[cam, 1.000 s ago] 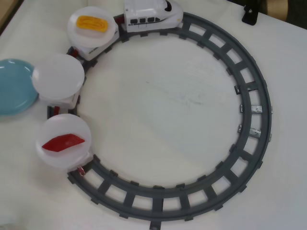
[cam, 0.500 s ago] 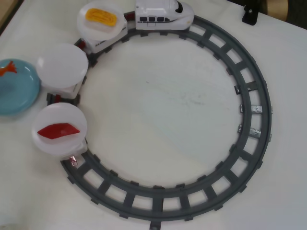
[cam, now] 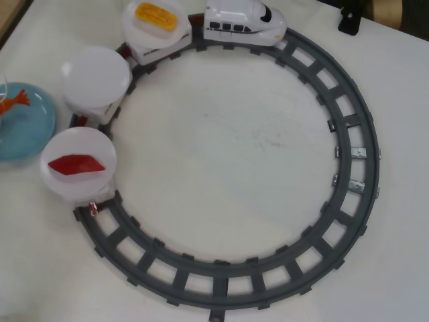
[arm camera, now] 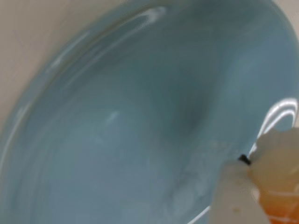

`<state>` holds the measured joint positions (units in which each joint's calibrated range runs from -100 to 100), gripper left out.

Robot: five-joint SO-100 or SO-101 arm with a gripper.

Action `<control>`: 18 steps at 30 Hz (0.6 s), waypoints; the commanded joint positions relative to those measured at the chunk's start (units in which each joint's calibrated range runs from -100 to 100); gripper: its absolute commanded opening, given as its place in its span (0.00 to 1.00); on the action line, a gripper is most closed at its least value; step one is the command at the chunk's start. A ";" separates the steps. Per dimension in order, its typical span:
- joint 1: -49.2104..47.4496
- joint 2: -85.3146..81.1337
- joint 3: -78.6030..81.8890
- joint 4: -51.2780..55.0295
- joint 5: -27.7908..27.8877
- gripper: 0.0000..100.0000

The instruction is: Pick up the sushi from the Shinkansen and put it on the blue dish

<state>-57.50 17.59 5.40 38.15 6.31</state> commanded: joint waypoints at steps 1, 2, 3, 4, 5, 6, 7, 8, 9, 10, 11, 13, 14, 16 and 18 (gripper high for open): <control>0.37 -0.71 -1.97 -0.23 -0.19 0.04; 0.19 -0.71 -1.79 -0.23 -0.19 0.04; 0.02 -0.71 -1.70 -0.15 -0.19 0.04; -0.16 -0.71 -1.61 -0.15 -0.19 0.04; -0.25 -0.71 -1.61 -0.15 -0.19 0.04; -0.34 -0.71 -1.61 -0.15 -0.19 0.05; -0.60 -0.71 -1.61 -0.06 -0.19 0.06; -0.95 -0.71 -1.52 -0.06 -0.19 0.08; -1.22 -0.62 -1.52 -0.06 -0.19 0.11; -1.22 -0.62 -1.25 -0.06 -0.19 0.13; -1.22 -0.62 -1.07 -0.06 -0.19 0.15; -1.22 -0.62 -0.80 -0.06 -0.19 0.17; -1.30 -0.62 -0.71 -0.06 -0.19 0.18; -1.30 -0.62 -0.26 -0.06 -0.19 0.18; -1.30 -0.62 0.28 -0.06 -0.19 0.18</control>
<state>-58.81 17.59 5.76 38.15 6.31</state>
